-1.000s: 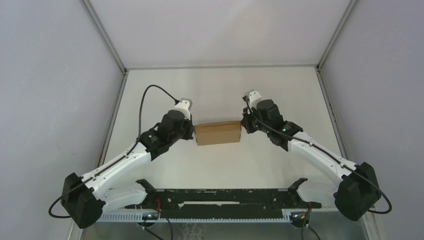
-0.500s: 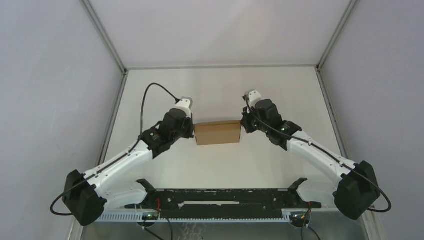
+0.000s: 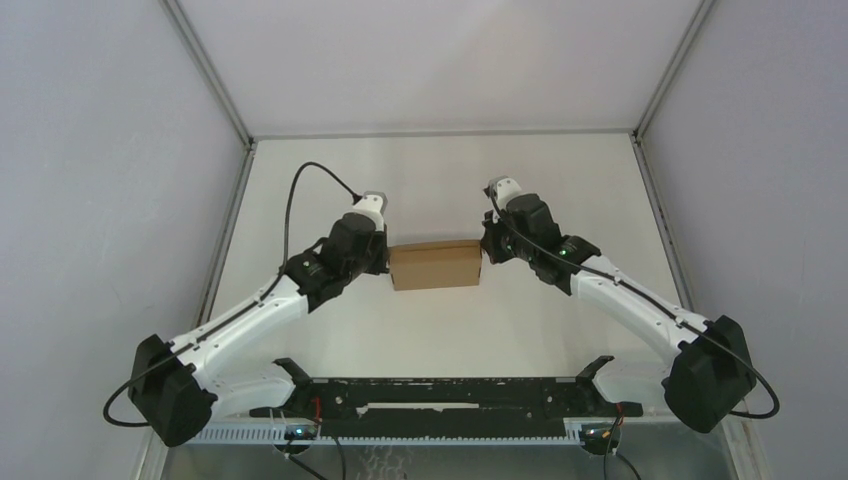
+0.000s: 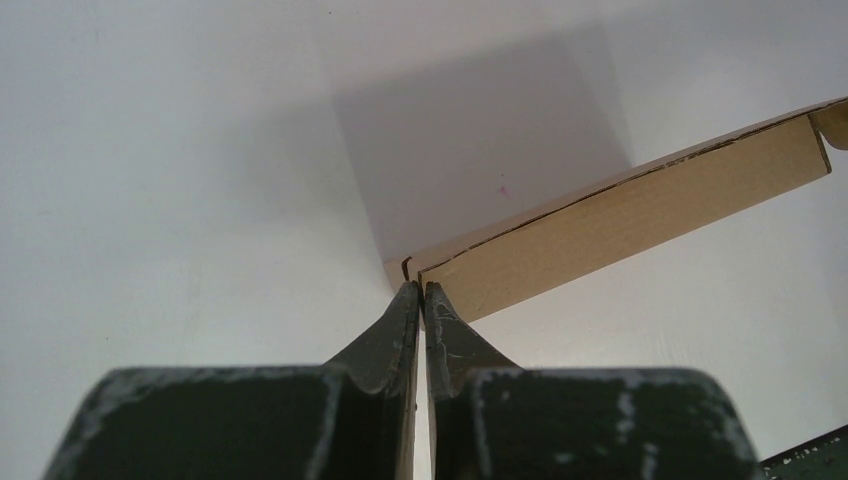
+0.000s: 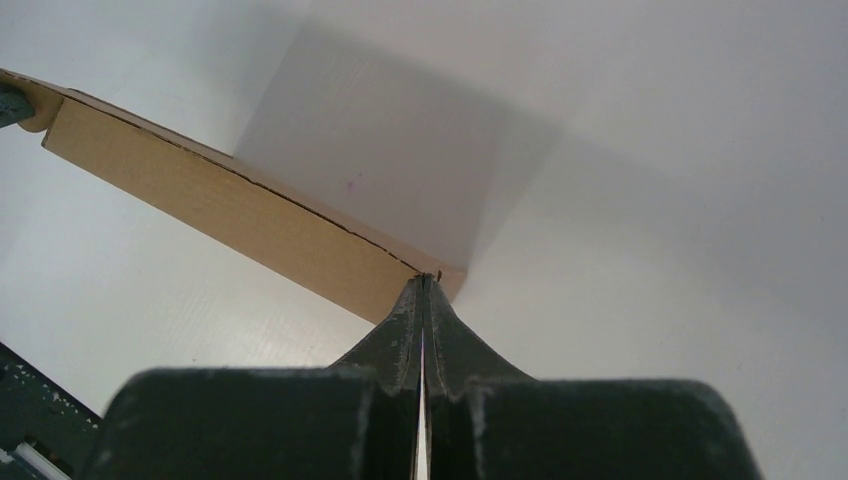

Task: Fold the paper box
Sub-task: Close the paper box at the center of the board.

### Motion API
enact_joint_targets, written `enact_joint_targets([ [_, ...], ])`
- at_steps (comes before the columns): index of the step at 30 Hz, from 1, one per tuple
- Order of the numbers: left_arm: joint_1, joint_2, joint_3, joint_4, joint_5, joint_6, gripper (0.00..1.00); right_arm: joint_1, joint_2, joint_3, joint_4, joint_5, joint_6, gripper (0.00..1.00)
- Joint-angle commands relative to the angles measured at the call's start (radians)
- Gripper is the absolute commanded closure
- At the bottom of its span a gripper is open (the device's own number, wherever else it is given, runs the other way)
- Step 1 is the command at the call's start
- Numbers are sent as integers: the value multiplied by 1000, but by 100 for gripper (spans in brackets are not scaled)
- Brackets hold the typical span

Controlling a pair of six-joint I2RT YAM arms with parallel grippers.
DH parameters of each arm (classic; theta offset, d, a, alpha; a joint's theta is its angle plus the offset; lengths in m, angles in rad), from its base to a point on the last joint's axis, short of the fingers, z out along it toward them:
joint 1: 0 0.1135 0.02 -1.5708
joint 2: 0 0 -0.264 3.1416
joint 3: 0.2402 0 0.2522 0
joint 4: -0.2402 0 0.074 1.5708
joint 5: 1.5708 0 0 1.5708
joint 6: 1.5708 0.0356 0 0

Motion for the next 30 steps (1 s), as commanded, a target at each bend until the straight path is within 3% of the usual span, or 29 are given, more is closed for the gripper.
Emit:
enact_joint_targets([
  [1, -10, 13, 69, 7, 12, -34, 92, 16, 8, 46, -4, -15, 36, 100],
  [30, -8, 60, 103, -24, 13, -94, 90, 12, 23, 57, -25, -35, 59, 100],
])
